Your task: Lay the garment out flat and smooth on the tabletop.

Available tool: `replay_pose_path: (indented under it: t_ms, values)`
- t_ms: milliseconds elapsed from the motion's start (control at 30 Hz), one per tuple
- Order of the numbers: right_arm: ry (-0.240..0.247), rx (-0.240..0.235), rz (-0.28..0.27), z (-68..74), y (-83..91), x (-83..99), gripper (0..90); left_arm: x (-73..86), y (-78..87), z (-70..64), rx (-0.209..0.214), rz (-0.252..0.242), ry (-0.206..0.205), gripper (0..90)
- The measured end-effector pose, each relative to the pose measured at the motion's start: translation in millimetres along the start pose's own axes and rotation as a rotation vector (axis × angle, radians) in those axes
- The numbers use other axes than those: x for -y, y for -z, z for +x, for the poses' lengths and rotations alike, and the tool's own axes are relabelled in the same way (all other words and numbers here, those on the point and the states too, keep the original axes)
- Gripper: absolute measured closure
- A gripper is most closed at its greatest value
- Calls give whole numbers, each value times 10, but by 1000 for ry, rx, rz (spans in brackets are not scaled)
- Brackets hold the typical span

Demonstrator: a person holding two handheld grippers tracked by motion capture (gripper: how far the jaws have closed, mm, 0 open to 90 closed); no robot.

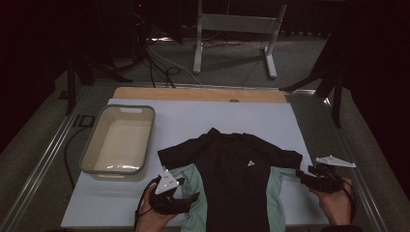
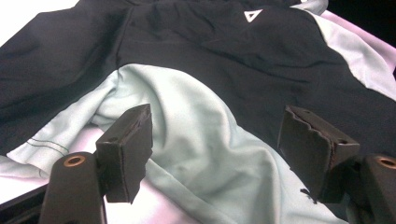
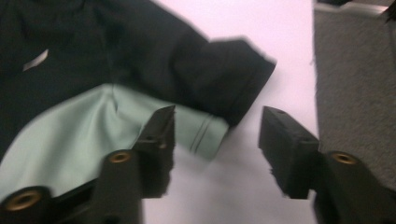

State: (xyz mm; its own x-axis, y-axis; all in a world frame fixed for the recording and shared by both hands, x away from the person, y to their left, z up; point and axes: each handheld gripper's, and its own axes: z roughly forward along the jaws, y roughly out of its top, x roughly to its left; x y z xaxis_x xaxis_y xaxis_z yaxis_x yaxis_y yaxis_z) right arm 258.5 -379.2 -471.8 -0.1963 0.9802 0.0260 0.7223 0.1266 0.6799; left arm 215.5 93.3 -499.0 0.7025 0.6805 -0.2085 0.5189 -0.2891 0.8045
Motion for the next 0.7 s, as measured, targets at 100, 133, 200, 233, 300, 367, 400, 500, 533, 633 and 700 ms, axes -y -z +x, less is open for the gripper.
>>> replay_pose_path:
  t_ms: [100, 133, 200, 233, 300, 367, 400, 500, 533, 633, 700]
  values:
    - [-10, 15, -11, 6, -41, -70, 371, 7, -11, -14, 3, 8, -5, 274]
    - [-13, 17, -12, 7, -57, -82, 364, 10, -17, -22, 5, 10, -6, 274]
    - [-19, 20, -4, 11, -117, -103, 363, 18, -35, -39, 9, 19, -12, 274]
    - [-21, 23, 11, 14, -163, -111, 363, 22, -43, -47, 9, 22, -13, 274]
    - [-25, 29, 27, 20, -224, -117, 368, 31, -68, -63, 11, 33, -18, 274]
    - [-27, 38, 50, 24, -291, -121, 373, 41, -94, -80, 10, 45, -25, 274]
    - [-32, 43, 62, 25, -324, -120, 372, 47, -108, -90, 7, 52, -30, 273]
    - [-34, 58, 111, 35, -425, -101, 401, 66, -160, -112, -8, 79, -41, 242]
    - [-30, 62, 126, 42, -448, -95, 420, 71, -171, -114, -10, 84, -40, 230]
    - [-40, 57, 162, 56, -490, -79, 557, 88, -213, -116, -20, 107, -42, 212]
    - [-17, 47, 167, 77, -500, -72, 675, 98, -236, -118, -25, 128, -49, 225]
